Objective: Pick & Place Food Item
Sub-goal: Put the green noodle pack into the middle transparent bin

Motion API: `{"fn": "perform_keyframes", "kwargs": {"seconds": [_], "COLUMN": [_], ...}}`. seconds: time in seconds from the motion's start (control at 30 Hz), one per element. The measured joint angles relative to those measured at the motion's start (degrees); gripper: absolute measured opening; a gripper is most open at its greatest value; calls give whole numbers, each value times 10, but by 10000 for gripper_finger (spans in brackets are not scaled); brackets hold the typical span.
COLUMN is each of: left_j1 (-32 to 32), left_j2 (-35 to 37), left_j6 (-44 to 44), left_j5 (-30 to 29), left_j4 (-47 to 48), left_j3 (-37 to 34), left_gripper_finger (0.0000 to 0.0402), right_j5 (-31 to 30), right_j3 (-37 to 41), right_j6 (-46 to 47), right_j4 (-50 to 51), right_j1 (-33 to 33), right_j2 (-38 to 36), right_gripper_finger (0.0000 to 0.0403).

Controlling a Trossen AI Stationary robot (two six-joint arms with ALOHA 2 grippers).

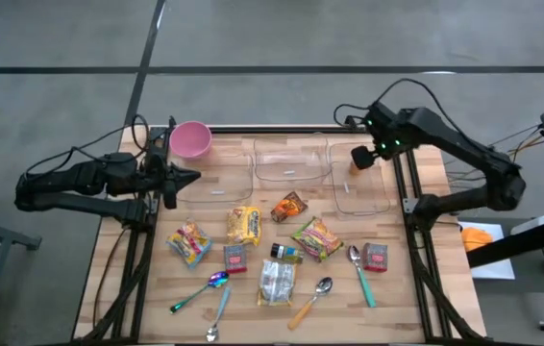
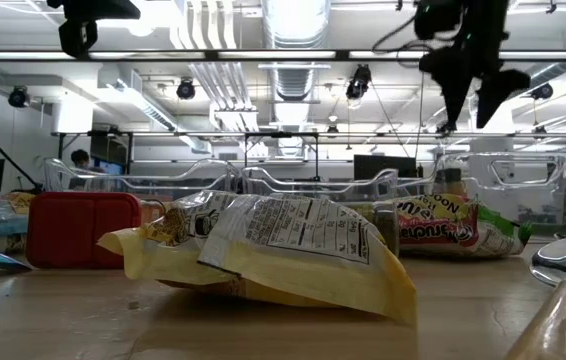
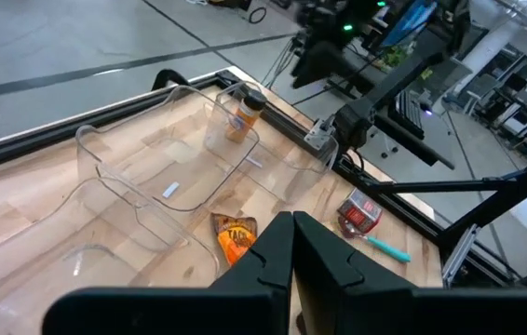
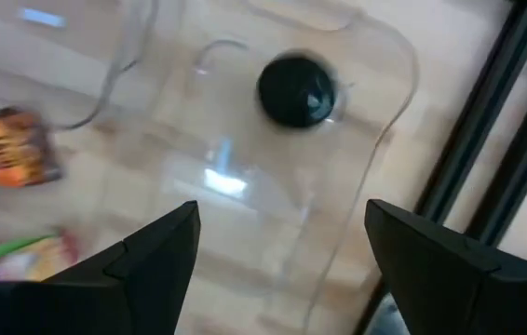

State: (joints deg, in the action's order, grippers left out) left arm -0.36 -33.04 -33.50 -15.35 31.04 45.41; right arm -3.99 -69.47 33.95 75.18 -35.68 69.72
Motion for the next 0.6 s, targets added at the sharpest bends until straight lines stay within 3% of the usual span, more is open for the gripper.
{"fn": "perform_keyframes", "kwargs": {"seconds": [0.17,0.4,0.6], "left_j1": [0,1,1], "left_j2": [-24,-35,-35], "left_j6": [9,49,63], "left_j5": [0,0,5], "left_j4": [1,-13,-12], "left_j3": [0,0,0], "left_gripper_finger": [18,18,18], "right_j5": [0,-21,-95], "right_j3": [2,3,-7], "right_j6": [121,276,227], "right_j4": [16,29,-45], "right_j1": [111,292,453], "right_j2": [-42,-33,4], "right_gripper_finger": [303,303,301]}}
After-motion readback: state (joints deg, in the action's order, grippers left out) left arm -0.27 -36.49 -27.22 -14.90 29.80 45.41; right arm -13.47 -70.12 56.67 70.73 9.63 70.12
